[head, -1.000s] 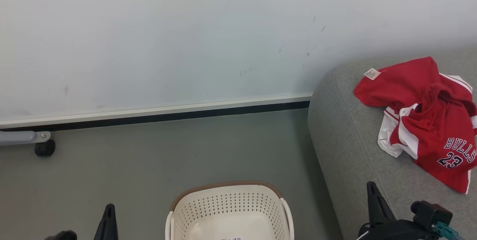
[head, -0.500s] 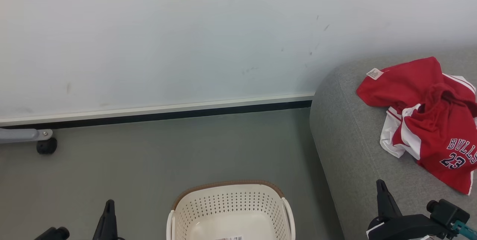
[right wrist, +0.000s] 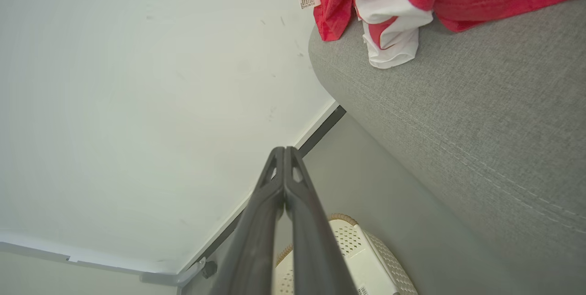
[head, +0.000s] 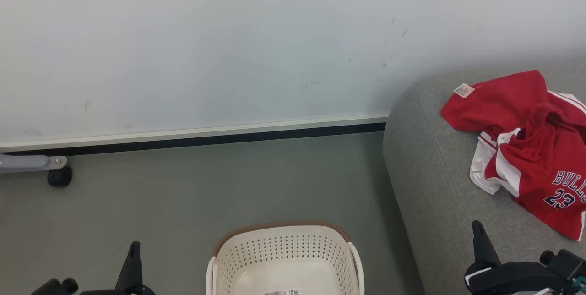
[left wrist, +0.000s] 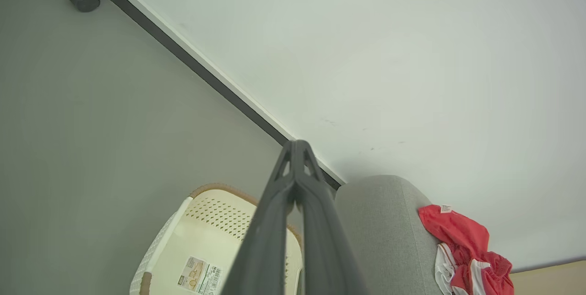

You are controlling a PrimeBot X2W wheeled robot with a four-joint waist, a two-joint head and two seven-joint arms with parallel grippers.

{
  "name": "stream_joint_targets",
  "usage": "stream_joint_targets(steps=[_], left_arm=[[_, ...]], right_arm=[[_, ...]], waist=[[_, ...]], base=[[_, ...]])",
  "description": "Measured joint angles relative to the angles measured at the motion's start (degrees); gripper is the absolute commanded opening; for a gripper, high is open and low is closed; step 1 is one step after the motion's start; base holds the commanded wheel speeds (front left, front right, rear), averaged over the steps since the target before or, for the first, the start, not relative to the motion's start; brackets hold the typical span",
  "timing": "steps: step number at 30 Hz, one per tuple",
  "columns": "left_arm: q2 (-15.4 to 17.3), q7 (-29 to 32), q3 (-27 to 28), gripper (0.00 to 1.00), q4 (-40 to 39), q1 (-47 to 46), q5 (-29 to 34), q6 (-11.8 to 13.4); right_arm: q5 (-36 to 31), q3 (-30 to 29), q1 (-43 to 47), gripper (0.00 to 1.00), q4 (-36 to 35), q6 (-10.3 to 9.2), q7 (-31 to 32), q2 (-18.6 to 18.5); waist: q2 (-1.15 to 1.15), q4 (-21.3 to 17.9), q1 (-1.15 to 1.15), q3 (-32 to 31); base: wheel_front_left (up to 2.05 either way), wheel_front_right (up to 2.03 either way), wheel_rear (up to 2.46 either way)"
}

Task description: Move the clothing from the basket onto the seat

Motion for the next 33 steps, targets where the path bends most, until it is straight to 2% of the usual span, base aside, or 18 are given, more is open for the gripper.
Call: stream_joint_targets(steps=[33], left_arm=[[-2.4,6.3,4.6,0.0,1.8,-3.6,-21.3,-4.1]], right_arm=[[24.3,-7.7,-0.3,0.0,-0.2,4.03,6.1,0.9]], waist=[[0.0,1.0,0.0,0.5]], base=[[0.0,0.0,0.0]])
